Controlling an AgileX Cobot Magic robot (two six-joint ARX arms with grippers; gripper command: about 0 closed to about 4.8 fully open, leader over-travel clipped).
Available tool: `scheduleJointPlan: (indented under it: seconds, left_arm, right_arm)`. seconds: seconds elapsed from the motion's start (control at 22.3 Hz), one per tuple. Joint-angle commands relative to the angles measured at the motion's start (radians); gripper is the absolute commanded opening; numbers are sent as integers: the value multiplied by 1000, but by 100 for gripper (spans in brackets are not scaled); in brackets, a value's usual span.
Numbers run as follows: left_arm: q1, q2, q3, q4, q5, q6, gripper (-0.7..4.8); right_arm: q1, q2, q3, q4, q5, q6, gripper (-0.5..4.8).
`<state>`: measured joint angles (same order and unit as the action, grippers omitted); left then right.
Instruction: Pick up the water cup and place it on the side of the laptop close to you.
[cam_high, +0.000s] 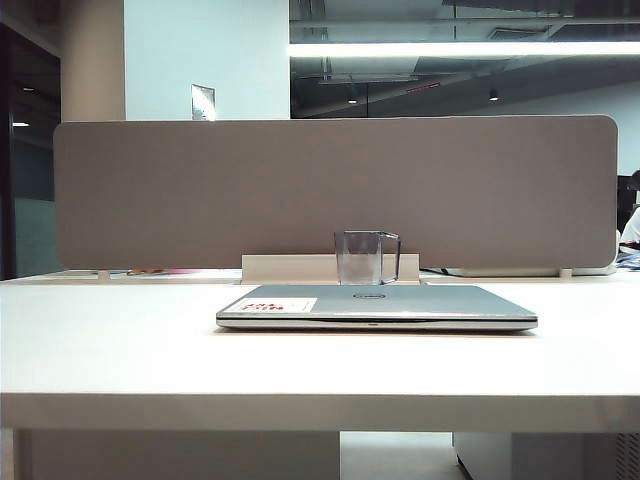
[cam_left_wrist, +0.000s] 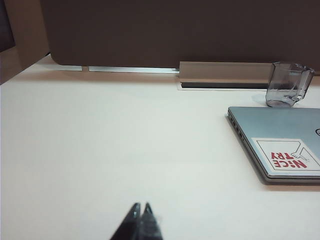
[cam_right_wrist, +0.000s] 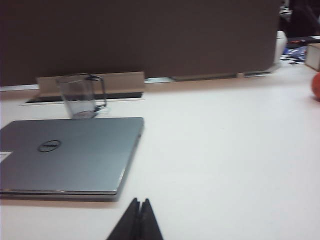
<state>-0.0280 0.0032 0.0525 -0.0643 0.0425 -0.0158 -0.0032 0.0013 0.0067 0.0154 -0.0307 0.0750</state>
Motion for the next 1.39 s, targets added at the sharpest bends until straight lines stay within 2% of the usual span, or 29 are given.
scheduleJointPlan:
  seconds: [0.04, 0.27, 0.58, 0.67, 0.99, 1.26, 1.39]
  left_arm:
    - [-1, 1, 1, 13, 3, 0, -3]
    - [-1, 1, 1, 13, 3, 0, -4]
    - [-1, 1, 0, 12, 3, 1, -4]
    - [-1, 1, 0, 12, 3, 1, -3]
    - [-1, 1, 0, 12, 3, 1, -3]
    - [-1, 1, 0, 12, 3, 1, -3]
    - [-1, 1, 0, 12, 3, 1, -3]
  right_arm:
    - [2, 0, 12, 19, -40, 14, -3]
    - [2, 11, 92, 20, -32, 37, -3]
    - [2, 154, 233, 20, -32, 37, -3]
    - [2, 270, 296, 51, -32, 37, -3]
    - [5, 476, 351, 197, -66, 37, -3]
    - [99, 801, 451, 290, -77, 37, -3]
    - [153, 990, 508, 393, -76, 37, -3]
